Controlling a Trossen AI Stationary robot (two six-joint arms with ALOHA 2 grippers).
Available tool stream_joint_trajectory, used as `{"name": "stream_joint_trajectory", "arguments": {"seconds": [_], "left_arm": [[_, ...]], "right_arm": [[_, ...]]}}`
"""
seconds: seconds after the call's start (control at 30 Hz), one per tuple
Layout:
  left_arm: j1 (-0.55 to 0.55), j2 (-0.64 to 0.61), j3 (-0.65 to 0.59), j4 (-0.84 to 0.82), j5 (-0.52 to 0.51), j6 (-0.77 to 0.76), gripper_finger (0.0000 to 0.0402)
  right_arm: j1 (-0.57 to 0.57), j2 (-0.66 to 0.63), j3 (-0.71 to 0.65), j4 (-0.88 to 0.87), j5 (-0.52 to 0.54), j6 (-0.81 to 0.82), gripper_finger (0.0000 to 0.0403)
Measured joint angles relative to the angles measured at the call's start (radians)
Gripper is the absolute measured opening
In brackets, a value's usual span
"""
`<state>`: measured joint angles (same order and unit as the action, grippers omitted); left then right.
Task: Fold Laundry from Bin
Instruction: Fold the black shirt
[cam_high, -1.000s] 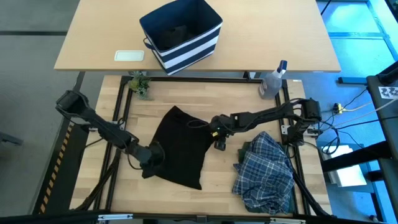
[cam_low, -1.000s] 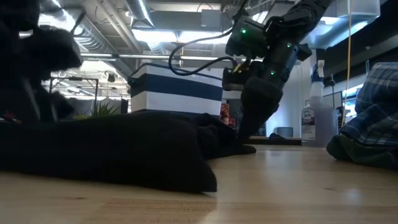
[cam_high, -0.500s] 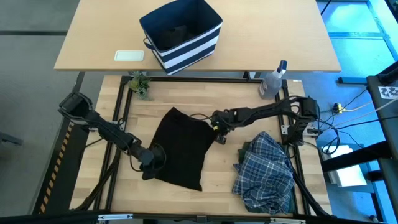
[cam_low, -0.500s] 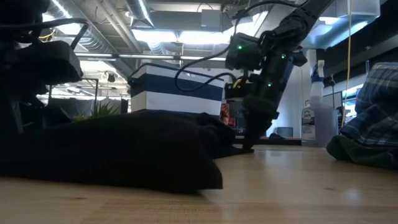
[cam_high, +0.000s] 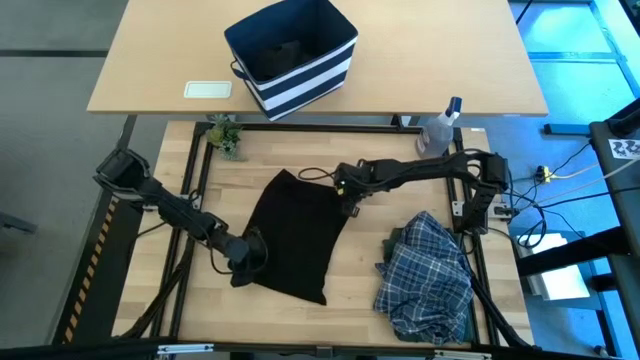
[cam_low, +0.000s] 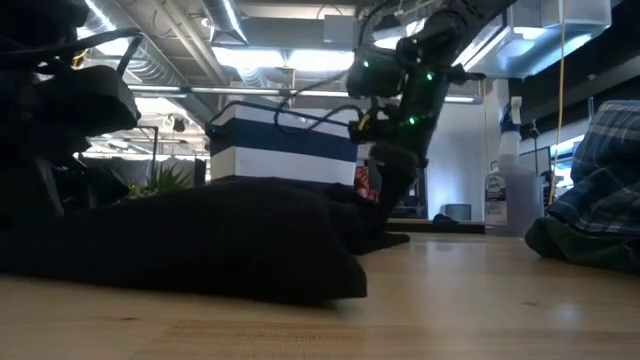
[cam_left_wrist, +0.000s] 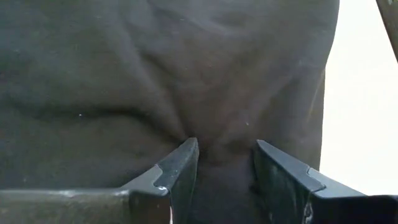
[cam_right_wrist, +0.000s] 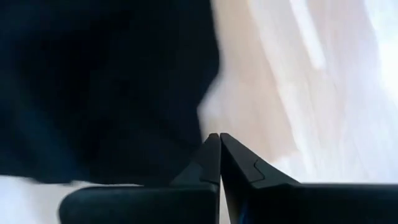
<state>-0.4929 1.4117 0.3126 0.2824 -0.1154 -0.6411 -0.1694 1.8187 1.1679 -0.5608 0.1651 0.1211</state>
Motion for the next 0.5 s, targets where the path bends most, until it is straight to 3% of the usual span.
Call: {"name": "stream_joint_trajectory", "arguments": {"seconds": [0.2,0.37,0.5], "left_arm": [[0.001,-0.061,0.019,-0.015,-0.006,0.003,0.0156],[0.001,-0.152,0.090,-0.120,-0.069,0.091,0.0156],[-0.004,-0.148,0.161,-0.115,-0.111,0.195,0.0156]], "right_arm": [[0.033,-0.004,0.045,-0.020,-0.084,-0.020,0.0004],[0.050,-0.034,0.046,-0.012,-0.119,-0.020,0.0007],[0.065,-0.038,0.046,0.014,-0.164,-0.021,0.0021]]}}
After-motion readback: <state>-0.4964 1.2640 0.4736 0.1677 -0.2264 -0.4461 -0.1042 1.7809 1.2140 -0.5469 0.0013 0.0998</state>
